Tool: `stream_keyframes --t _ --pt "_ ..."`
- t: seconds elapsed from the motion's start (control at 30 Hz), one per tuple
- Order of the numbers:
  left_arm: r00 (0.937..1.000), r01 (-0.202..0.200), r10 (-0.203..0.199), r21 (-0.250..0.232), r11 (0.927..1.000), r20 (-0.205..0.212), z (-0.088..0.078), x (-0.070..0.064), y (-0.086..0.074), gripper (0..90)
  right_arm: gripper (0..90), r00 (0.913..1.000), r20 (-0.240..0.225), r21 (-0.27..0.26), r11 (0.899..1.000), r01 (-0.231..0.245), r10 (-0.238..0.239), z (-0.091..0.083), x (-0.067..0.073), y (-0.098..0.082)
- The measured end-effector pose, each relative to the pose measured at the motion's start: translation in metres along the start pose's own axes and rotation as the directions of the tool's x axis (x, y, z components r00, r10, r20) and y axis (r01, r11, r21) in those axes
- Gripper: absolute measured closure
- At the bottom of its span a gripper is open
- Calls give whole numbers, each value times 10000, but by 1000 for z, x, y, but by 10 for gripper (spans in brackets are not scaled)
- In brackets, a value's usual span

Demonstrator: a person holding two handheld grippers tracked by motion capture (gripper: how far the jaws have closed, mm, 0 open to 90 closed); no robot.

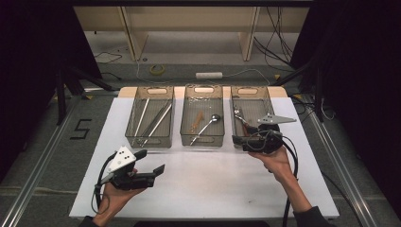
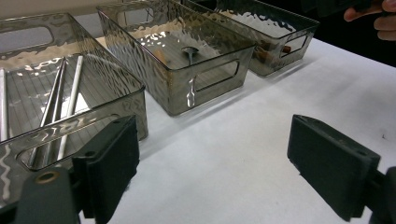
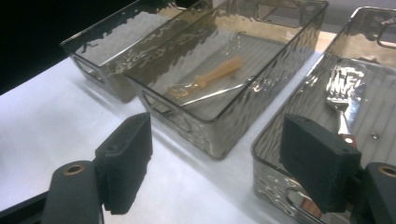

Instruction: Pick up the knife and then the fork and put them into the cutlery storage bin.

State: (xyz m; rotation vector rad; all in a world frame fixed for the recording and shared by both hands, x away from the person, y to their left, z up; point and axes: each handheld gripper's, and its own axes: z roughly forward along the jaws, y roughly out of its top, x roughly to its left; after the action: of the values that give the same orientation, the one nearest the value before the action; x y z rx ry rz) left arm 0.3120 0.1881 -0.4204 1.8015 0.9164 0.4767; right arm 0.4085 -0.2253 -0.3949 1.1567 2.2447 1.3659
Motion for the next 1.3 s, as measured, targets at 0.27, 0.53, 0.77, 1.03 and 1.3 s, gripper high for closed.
stream_keyframes --t 0.27,0.53,0.77,1.03,1.3 --pt "10000 7 -7 -16 10000 5 0 0 0 162 248 9993 -353 -438 9990 64 -80 -7 9 -10" --pt "9999 -65 64 16 10000 90 -2 0 -1 162 236 9985 -549 -771 9970 -31 -11 -17 15 -24" --pt "9999 75 -74 -41 10000 120 -3 2 -1 162 231 9979 -638 -1014 9948 27 -92 -26 21 -38" --pt "9999 90 -90 -38 10000 147 -2 1 -1 162 225 9978 -575 -935 9952 281 -336 -34 30 -56" --pt "9998 114 -113 -34 9999 191 -2 0 -1 162 221 9982 -514 -1053 9941 259 -314 -41 34 -65"
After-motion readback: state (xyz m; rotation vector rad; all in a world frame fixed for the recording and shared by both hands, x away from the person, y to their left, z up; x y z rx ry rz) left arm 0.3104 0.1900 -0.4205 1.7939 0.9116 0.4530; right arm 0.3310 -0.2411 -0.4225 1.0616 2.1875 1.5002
